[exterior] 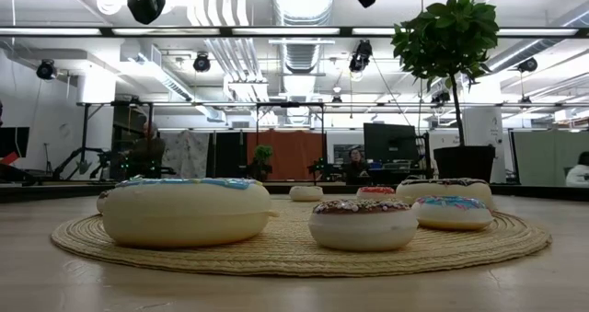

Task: Pick & Place donuts
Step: Put the large black donut into the gray plate

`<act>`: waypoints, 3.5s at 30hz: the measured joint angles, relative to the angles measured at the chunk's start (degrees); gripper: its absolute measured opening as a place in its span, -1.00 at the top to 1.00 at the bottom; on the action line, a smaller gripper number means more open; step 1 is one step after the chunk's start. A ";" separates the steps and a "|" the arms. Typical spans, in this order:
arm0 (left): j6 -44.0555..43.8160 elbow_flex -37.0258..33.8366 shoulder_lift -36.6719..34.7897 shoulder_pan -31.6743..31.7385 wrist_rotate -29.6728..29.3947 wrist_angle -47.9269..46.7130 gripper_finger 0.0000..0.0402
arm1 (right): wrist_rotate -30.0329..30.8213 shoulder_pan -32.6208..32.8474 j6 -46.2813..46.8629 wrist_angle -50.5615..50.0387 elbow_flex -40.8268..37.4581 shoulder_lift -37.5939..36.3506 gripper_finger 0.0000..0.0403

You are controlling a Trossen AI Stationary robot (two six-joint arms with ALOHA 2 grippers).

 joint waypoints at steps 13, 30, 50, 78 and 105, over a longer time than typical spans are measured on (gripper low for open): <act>0.06 0.00 0.00 0.00 -0.02 -0.02 1.00 | 0.00 -0.06 -0.20 -1.04 0.30 0.88 0.96; 0.06 -0.09 0.37 0.00 0.00 -0.02 1.00 | 0.36 0.00 1.67 -2.66 0.23 0.82 0.94; -0.23 -0.09 0.37 -0.01 -0.02 0.02 1.00 | 0.38 -0.04 5.10 -2.85 -1.13 0.85 0.24; -0.42 -0.09 0.37 0.00 -0.02 0.00 1.00 | -16.85 0.24 6.51 -22.12 -1.17 0.87 0.01; -0.39 -0.09 0.37 -0.01 -0.02 0.00 1.00 | -23.10 7.78 6.82 -33.98 -2.07 1.22 0.01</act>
